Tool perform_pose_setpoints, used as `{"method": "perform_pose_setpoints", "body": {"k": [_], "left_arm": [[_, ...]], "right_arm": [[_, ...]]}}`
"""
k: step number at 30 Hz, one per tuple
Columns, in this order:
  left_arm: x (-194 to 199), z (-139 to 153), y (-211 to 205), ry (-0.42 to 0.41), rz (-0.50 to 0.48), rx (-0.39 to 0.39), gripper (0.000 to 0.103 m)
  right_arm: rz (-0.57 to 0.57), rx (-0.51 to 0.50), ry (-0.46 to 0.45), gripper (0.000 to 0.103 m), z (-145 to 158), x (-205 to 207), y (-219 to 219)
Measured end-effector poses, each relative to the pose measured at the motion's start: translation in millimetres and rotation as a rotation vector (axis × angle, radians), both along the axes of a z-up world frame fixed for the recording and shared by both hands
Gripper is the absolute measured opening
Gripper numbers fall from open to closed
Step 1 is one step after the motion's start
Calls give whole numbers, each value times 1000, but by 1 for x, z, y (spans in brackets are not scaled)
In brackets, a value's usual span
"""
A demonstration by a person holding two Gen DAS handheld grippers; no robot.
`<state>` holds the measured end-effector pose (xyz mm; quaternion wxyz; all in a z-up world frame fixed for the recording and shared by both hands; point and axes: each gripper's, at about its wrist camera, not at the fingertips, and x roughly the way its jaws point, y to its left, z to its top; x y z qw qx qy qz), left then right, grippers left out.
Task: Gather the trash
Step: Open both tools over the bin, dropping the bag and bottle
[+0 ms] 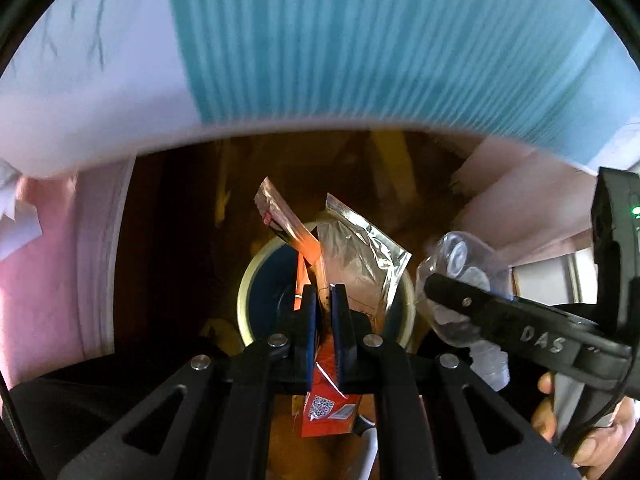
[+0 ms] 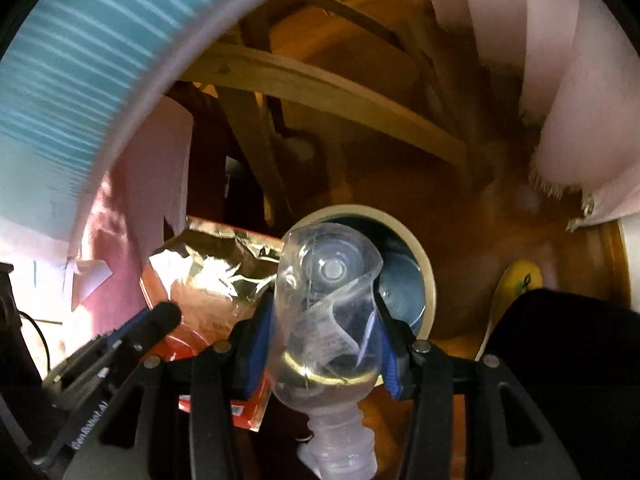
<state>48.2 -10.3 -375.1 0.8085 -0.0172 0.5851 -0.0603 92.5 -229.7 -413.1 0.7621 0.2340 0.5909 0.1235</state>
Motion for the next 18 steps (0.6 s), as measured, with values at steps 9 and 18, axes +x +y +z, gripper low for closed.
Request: {"method": "perform_pose_setpoints", "body": {"k": [9,18], "left_arm": [[13,-19,16,70,78,3,27],[15,-20,33,74,154,26,70]], "right_arm": [[26,-17,4,68,-9,12,18],[50,-55,17,69,-17,15,29]]}}
